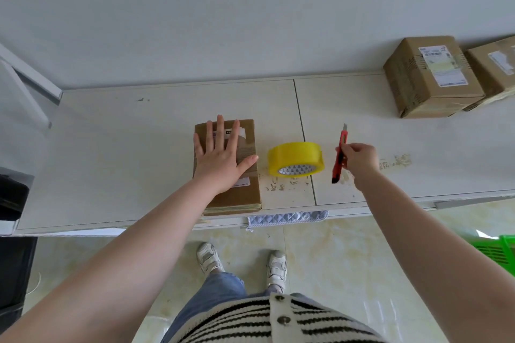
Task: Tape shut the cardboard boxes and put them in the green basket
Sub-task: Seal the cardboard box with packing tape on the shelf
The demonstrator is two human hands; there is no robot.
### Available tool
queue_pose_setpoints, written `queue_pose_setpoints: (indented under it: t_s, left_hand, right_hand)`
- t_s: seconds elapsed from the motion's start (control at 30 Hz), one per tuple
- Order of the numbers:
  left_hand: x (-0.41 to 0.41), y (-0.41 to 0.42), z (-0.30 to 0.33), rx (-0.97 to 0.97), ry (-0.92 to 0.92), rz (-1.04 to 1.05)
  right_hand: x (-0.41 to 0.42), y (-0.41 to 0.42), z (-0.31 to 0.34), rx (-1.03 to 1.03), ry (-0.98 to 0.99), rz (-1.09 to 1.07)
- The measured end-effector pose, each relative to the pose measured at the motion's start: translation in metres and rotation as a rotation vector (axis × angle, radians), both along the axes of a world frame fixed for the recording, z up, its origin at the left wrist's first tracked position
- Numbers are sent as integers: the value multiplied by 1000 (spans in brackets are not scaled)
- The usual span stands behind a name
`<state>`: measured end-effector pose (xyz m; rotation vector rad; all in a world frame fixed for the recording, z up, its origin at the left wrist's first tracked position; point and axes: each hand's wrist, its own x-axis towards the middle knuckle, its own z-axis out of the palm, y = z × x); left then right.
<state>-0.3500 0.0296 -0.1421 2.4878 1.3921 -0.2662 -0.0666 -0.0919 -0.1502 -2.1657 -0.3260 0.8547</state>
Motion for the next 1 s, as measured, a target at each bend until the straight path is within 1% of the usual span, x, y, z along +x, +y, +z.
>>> queue_pose_setpoints:
  t_s: [0.1,0.17,0.2,0.27,0.3,0.33,0.37,0.43,0.5,0.57,0.63,0.83,1.0]
  left_hand:
    - [1,1,0,-12,-3,0]
    - [0,1,0,-11,-3,-1]
    - [0,1,0,-8,-3,-3]
    - [0,1,-1,2,-4,-6]
    - [0,1,-1,9,-4,-6]
    - [-1,1,-1,17,-5,-7]
    - [-1,1,-1,23,-7,-8]
    - [-1,0,0,32,-6,-9]
    - [0,0,2,35,4,-8]
    - [1,0,3,34,9,-3]
    - [1,0,3,28,7,-3]
    - [-1,0,3,31,6,-15]
    - [-2,3,6,-47,-13,-15]
  right_hand:
    - [10,-12,-17,-213,-118,182]
    - [9,-5,-12,-309,-257,273]
    - [6,4,-3,-309,-338,301]
    - [-7,30,22,-163,-412,405]
    - [-17,45,35,-67,-408,527]
    - [-30,59,47,-12,-384,698]
    - [-44,71,56,-25,-362,887]
    - [-69,87,65,-196,-343,1207]
    - [-82,97,65,-380,-307,1362]
    - [-83,102,64,-462,-260,1418]
    - [-80,104,64,-463,-193,1396]
    - [-82,88,63,-266,-112,1199]
    - [-76,48,72,-127,52,1119]
